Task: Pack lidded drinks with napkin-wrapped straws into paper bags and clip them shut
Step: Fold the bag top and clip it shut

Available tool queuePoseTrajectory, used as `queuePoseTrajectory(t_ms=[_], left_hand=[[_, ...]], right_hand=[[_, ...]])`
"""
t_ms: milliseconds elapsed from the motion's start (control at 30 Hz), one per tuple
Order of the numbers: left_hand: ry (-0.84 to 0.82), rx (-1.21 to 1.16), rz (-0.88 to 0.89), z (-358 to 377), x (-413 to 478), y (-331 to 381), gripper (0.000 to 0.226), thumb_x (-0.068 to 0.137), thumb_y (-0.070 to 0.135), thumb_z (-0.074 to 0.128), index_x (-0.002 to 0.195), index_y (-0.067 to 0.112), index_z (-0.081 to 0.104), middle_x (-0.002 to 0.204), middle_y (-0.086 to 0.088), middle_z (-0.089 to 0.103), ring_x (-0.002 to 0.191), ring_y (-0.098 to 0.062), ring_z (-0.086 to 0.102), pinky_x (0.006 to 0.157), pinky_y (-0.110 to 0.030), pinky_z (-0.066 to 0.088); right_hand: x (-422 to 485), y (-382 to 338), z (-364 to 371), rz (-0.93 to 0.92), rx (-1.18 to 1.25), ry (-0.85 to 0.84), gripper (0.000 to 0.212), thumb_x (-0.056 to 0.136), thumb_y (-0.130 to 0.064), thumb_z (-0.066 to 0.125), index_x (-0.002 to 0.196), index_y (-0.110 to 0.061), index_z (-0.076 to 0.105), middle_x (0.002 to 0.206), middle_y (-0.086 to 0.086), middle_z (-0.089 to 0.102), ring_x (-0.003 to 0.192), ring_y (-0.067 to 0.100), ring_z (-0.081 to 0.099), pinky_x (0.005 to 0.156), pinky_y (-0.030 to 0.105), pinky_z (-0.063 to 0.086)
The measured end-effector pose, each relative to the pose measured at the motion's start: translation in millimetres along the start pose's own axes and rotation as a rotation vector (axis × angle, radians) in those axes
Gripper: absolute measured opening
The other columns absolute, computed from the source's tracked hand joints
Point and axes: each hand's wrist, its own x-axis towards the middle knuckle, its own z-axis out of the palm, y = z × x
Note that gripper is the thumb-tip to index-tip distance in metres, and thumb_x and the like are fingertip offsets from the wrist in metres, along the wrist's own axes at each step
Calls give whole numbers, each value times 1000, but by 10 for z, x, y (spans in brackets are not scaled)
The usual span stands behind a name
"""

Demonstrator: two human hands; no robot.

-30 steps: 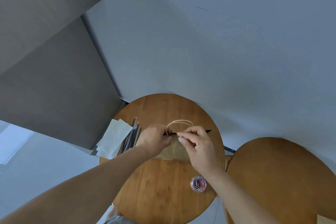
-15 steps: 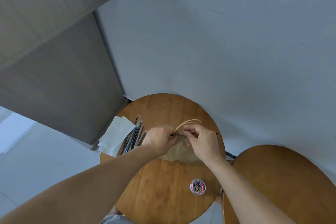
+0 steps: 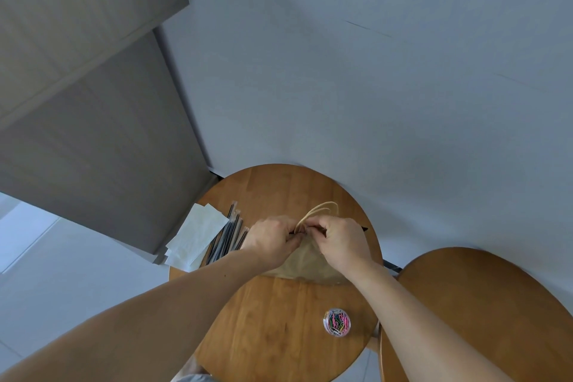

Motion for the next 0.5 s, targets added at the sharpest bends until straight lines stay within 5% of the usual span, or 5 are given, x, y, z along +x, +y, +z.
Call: queuePoseTrajectory(t_ms=[167,500], left_hand=[[22,2,13,16,-15,-3,14,94,27,55,89,19,66,83,8,60,81,-15,56,69,-32,44],[72,-80,21,65,-77,-9,15,95,23,57,93,15,69,85,4,64,80,-15,57,69,-30,46]], right_hand=[[-42,-5,11,-108,-150,22,10,91,-25,66,95,-23,75,87,-8,73,76,11,67,64,29,54],[2,-10,55,-58,-354,-148,18,97,-30,54,90,-15,63,89,-4,63,77,18,61,65,35,51]])
